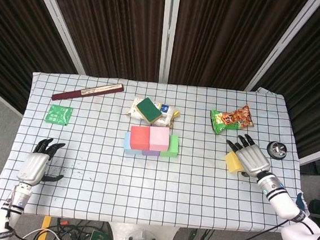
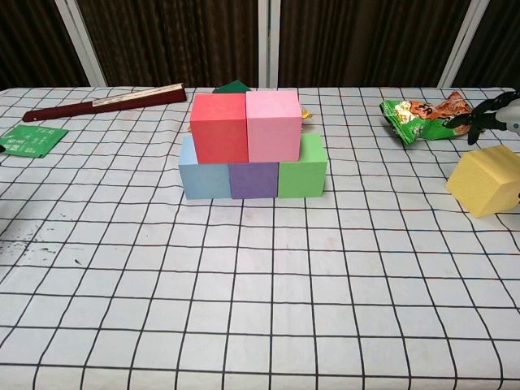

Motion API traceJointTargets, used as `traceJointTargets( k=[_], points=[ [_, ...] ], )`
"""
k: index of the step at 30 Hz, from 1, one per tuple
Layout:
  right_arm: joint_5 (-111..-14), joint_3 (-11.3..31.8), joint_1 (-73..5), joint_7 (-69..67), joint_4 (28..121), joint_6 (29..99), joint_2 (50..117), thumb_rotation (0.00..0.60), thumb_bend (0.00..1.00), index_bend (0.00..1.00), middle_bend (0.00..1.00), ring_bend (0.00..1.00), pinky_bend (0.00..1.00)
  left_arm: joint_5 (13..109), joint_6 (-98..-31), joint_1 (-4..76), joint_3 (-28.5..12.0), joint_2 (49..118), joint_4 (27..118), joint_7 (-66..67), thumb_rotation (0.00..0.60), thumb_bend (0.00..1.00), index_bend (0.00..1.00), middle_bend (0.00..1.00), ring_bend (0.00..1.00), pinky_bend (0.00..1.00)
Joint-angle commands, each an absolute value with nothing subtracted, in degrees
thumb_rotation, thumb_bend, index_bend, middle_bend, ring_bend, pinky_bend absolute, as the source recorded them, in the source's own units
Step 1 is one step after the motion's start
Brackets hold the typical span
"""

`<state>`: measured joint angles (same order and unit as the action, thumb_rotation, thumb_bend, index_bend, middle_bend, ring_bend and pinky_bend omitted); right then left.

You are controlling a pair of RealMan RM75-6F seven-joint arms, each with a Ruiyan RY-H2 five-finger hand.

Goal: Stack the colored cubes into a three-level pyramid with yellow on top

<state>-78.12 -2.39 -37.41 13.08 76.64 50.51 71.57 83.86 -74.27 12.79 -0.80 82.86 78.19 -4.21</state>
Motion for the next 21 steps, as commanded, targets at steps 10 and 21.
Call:
traceJointTargets(
  k=[10, 21],
  points=[
    [-75.22, 0.74, -35.27, 12.73, 79.18, 53.3, 72.69, 0.6, 0.0, 0.0, 0.5, 0.06, 0.0, 83.97, -74.62, 12.59, -0.7, 83.0, 78.02, -4.3, 0.6, 0.0, 0.16, 0.19, 0.02, 0.04],
    [-60.76, 4.62, -36.75, 22.42, 97.66, 51.18, 66.59, 0.6, 0.0, 0.0, 0.54, 0.08, 0.0, 84.29, -74.9, 12.56, -0.64, 82.82, 78.36, -4.52, 0.6, 0.0, 0.16, 0.19, 0.02, 0.04]
  ],
)
